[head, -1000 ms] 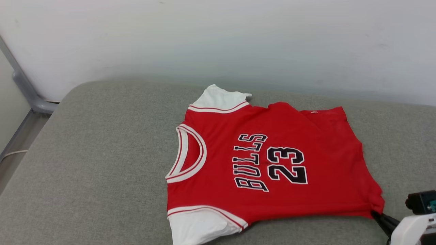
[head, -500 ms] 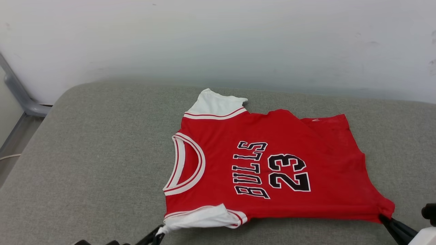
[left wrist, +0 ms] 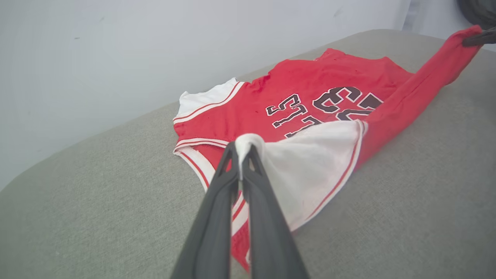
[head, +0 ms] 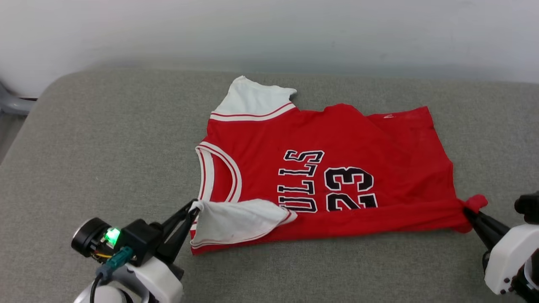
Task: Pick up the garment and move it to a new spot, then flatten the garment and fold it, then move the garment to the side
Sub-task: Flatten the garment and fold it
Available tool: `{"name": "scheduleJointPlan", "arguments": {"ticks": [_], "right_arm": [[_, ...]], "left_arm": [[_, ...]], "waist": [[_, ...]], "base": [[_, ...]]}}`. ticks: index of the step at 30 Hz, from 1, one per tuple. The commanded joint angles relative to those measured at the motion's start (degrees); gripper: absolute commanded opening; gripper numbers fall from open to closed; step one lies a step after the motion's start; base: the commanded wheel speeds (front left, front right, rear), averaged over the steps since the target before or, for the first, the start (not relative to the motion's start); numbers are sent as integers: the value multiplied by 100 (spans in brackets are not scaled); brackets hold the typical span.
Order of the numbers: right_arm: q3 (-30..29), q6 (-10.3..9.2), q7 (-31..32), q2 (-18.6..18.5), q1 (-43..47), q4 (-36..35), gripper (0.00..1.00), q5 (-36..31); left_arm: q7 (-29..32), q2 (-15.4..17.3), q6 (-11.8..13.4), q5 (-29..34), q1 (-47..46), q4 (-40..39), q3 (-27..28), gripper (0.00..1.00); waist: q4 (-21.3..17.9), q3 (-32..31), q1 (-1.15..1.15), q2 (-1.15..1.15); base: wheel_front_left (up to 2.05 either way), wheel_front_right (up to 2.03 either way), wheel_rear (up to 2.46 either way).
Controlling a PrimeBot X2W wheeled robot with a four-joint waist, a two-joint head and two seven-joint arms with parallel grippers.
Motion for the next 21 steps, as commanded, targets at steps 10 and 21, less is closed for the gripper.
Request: {"name": "scheduleJointPlan", "arguments": {"ticks": [10, 21], "right_arm": [[269, -9, 400, 153, -1173, 583, 0, -410], [717, -9, 457, 219, -1830, 1365, 0, -557]], "left_arm": [[-85, -183, -234, 123, -1225, 987, -70, 0], [-180, -493, -369, 231, -2021, 2220, -458, 0]], "waist": [[-69, 807, -1, 0], [-3, 1055, -1, 0]], "base": [[0, 0, 0], [0, 0, 0]]}}
